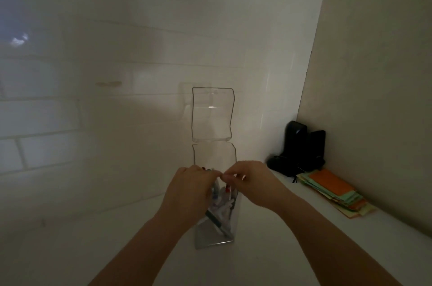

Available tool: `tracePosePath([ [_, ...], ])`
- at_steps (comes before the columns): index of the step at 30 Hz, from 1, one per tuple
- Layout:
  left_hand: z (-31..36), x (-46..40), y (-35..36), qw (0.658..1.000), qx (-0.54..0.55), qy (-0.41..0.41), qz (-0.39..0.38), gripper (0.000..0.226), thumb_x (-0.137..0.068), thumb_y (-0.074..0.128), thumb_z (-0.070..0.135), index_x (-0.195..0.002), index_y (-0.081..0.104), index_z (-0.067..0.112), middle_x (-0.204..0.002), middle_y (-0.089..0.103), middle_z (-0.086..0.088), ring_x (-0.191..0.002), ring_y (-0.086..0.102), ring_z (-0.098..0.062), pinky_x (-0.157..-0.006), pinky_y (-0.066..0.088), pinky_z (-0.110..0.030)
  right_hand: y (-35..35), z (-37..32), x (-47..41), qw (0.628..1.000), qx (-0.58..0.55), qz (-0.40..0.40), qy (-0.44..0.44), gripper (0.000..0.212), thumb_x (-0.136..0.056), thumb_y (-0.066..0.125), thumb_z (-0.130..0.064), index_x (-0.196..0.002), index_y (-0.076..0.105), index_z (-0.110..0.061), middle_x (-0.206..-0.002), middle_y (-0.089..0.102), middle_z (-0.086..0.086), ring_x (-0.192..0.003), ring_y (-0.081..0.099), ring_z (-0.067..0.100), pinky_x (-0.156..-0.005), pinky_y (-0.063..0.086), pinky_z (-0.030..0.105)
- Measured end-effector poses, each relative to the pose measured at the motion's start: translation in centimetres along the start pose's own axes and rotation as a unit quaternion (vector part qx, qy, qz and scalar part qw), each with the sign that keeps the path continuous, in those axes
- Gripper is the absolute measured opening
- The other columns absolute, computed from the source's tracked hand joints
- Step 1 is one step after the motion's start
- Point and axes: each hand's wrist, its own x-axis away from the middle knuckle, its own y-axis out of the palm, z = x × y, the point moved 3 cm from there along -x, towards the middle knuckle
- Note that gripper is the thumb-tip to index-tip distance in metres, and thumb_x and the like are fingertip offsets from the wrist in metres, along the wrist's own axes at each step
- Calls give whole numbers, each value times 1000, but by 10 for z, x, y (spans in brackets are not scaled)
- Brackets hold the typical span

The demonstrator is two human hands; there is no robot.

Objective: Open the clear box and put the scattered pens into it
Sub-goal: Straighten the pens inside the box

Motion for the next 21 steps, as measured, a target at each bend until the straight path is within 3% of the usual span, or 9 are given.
tracePosePath([
  [3,-14,0,-17,967,201,-67,142,23,-88,50,9,-103,63,21,-106,64,1,-94,52,-7,-87,38,-18,-13,9,0,996,-71,59,17,18,-91,52,-23,-98,68,-21,-92,62,-11,-86,60,8,-72,45,11],
  [6,-36,-7,-27,907,318,-151,232,20,-89,49,6,-93,59,23,-102,59,0,-87,55,-6,-73,43,-12,-27,22,-8,970,-170,147,90,16,-92,49,-17,-94,62,-27,-93,65,-3,-82,61,9,-72,50,19],
  [8,-45,-18,-29,872,393,-204,209,22,-92,45,12,-109,56,21,-119,55,-4,-101,52,-11,-74,38,-10,-28,26,-18,945,-259,135,145,16,-93,47,-17,-103,59,-22,-105,63,6,-82,59,9,-69,49,18],
  [9,-47,-24,-28,863,419,-215,185,27,-94,43,17,-119,52,21,-130,51,-5,-110,47,-10,-82,36,-12,-26,26,-25,934,-294,113,167,21,-94,46,-19,-112,57,-19,-112,61,7,-86,59,11,-71,49,20],
  [11,-44,-33,-24,854,458,-213,124,39,-95,39,28,-134,37,25,-145,36,-2,-124,37,-9,-95,26,-22,-22,20,-40,920,-336,74,188,35,-94,45,-27,-129,47,-18,-123,56,5,-100,56,16,-84,48,27],
  [13,-38,-45,-27,842,495,-200,82,48,-95,33,38,-141,22,30,-153,24,5,-135,28,-13,-99,20,-26,-22,7,-55,905,-381,68,176,41,-94,43,-35,-134,41,-24,-131,50,4,-109,50,16,-95,42,32],
  [16,-32,-47,-28,845,499,-178,75,50,-95,25,43,-142,13,33,-154,17,9,-136,20,-7,-100,16,-25,-28,-10,-67,877,-444,82,166,46,-93,35,-47,-134,40,-26,-139,47,5,-117,46,16,-105,34,36],
  [19,-36,-42,-34,870,457,-164,84,49,-95,17,42,-143,14,30,-153,19,10,-137,20,-8,-103,14,-27,-36,-9,-60,899,-393,92,169,60,-90,19,-61,-138,36,-30,-142,47,1,-132,36,18,-116,19,45],
  [21,-51,-58,-28,854,467,-214,78,46,-98,21,32,-143,15,20,-151,21,7,-136,23,-11,-110,17,-28,-40,-6,-46,908,-374,100,158,63,-88,12,-63,-135,42,-31,-141,48,-2,-136,32,18,-118,14,48],
])
